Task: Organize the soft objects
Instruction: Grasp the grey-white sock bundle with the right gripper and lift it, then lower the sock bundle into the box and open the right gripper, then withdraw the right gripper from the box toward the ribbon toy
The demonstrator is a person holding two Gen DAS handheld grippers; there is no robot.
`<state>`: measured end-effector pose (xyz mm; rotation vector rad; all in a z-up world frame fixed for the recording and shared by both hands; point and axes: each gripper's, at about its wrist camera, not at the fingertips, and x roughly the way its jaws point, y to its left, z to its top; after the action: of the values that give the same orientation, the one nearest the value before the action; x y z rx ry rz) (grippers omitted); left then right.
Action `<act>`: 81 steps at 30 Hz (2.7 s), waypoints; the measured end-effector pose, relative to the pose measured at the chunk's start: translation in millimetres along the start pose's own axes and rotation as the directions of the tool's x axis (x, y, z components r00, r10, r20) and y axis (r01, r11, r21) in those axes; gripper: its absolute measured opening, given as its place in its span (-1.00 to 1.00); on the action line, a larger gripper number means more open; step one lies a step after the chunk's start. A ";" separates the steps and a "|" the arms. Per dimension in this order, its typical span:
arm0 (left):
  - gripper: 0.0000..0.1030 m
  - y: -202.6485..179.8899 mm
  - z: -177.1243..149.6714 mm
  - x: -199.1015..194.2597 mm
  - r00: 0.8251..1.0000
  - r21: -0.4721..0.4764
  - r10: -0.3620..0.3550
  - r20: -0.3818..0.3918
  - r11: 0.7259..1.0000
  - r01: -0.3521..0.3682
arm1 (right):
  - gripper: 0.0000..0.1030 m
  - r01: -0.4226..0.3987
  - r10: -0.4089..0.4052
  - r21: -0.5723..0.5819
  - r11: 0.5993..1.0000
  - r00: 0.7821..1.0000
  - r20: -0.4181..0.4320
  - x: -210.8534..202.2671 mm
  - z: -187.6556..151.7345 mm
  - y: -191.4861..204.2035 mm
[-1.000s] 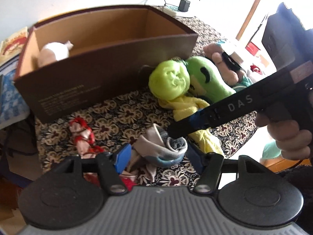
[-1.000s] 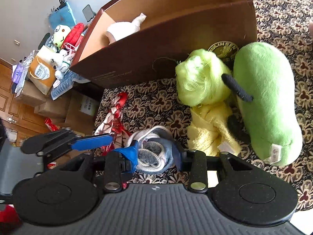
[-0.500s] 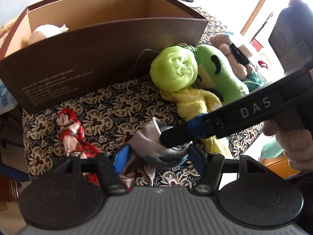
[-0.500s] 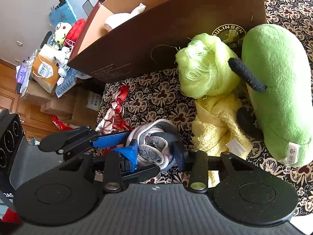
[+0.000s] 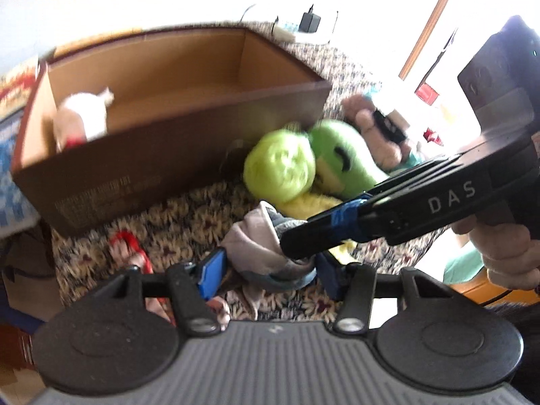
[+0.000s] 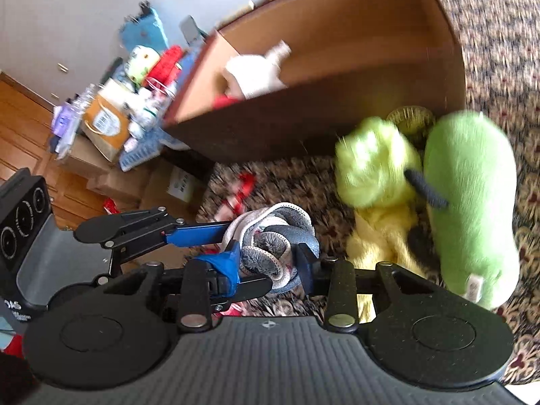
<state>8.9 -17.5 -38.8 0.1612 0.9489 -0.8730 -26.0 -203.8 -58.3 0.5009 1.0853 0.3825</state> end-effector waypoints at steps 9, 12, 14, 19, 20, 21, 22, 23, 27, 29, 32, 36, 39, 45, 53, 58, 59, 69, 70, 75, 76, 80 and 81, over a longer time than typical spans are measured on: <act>0.07 4.2 56.3 -42.7 0.983 0.052 0.021 0.184 0.998 -0.031 | -0.62 -0.027 0.045 -0.106 0.994 0.984 0.170 -41.0 33.9 25.4; 0.07 15.3 82.0 -46.0 0.972 0.063 0.032 0.235 0.997 -0.048 | -0.63 -0.030 0.063 -0.137 0.990 0.968 0.244 -49.1 54.4 31.1; 0.07 25.3 95.9 -41.1 0.968 0.071 0.040 0.249 0.996 -0.059 | -0.63 -0.021 0.065 -0.155 0.988 0.956 0.287 -50.1 69.3 34.0; 0.07 53.8 130.8 -12.4 0.972 0.063 0.067 0.223 0.994 -0.084 | -0.63 0.029 0.024 -0.156 0.987 0.946 0.323 -33.1 111.6 33.6; 0.07 59.0 135.4 -6.2 0.974 0.059 0.076 0.215 0.994 -0.091 | -0.63 0.032 0.014 -0.139 0.990 0.948 0.317 -27.8 120.0 31.2; 0.07 64.3 139.8 -0.9 0.975 0.056 0.085 0.203 0.994 -0.098 | -0.63 0.032 0.007 -0.119 0.992 0.951 0.309 -20.5 129.3 27.8; 0.07 69.4 144.1 6.6 0.977 0.055 0.096 0.191 0.993 -0.109 | -0.63 0.032 0.001 -0.104 0.994 0.952 0.305 -14.9 136.9 24.4; 0.07 74.6 148.1 14.0 0.978 0.052 0.108 0.178 0.991 -0.119 | -0.64 0.033 -0.006 -0.086 0.996 0.955 0.297 -8.1 143.8 21.8; 0.08 97.8 161.3 46.5 0.982 0.040 0.146 0.116 0.988 -0.152 | -0.64 0.042 -0.030 -0.037 0.998 0.963 0.266 18.1 168.0 9.7; 0.08 108.4 166.6 62.6 0.983 0.034 0.164 0.080 0.985 -0.167 | -0.64 0.050 -0.044 -0.019 0.999 0.968 0.247 30.9 176.6 3.5; 0.08 118.7 170.6 80.4 0.979 0.037 0.203 0.033 0.978 -0.204 | -0.64 0.055 -0.055 0.006 0.998 0.977 0.207 51.8 188.0 -6.0; 0.09 132.1 175.4 100.1 0.968 0.019 0.250 -0.031 0.968 -0.250 | -0.65 0.044 -0.048 0.027 0.999 0.987 0.151 74.9 200.2 -16.4; 0.09 140.3 177.3 114.2 0.953 0.001 0.290 -0.088 0.957 -0.291 | -0.65 0.050 -0.053 0.031 0.998 0.992 0.112 90.4 207.3 -19.2; 0.25 147.7 179.0 126.2 0.929 -0.023 0.338 -0.151 0.938 -0.345 | -0.60 0.090 -0.091 0.032 0.995 0.994 0.057 113.6 214.1 -20.5; 0.32 149.8 178.1 115.3 0.929 -0.050 0.348 -0.127 0.933 -0.356 | -0.60 0.101 -0.104 0.040 0.994 0.992 0.070 109.4 215.3 -25.8; 0.33 140.6 176.6 96.3 0.918 -0.053 0.385 -0.091 0.919 -0.391 | -0.60 0.096 -0.100 0.046 0.994 0.990 0.102 94.0 212.6 -24.5; 0.33 138.8 176.6 92.4 0.916 -0.059 0.393 -0.084 0.915 -0.398 | -0.60 0.092 -0.097 0.047 0.995 0.989 0.108 90.8 211.2 -24.2; 0.35 115.5 163.2 51.0 0.876 -0.108 0.480 -0.036 0.870 -0.481 | -0.60 0.123 -0.124 0.016 0.992 0.974 0.190 59.1 187.6 -4.3; 0.35 113.5 161.0 46.9 0.872 -0.113 0.488 -0.034 0.865 -0.489 | -0.60 0.125 -0.124 0.009 0.992 0.972 0.201 56.2 184.2 -1.4; 0.37 98.9 150.4 27.1 0.846 -0.121 0.532 -0.013 0.839 -0.530 | -0.60 0.135 -0.128 -0.010 0.991 0.961 0.245 41.4 164.6 12.3; 0.38 95.8 147.8 22.6 0.841 -0.123 0.540 -0.007 0.835 -0.537 | -0.60 0.134 -0.126 -0.013 0.991 0.960 0.251 38.6 160.8 14.9; 0.39 85.3 137.1 7.8 0.829 -0.130 0.560 0.004 0.822 -0.554 | -0.60 0.126 -0.120 -0.008 0.992 0.955 0.272 27.3 145.7 22.4; 0.40 82.6 134.7 5.3 0.827 -0.131 0.562 0.006 0.820 -0.557 | -0.60 0.125 -0.118 -0.007 0.992 0.953 0.278 24.8 142.2 24.4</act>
<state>155.9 -30.7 18.0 0.2966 0.8438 -0.2669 112.0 -198.7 -9.7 0.4481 0.8339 0.2090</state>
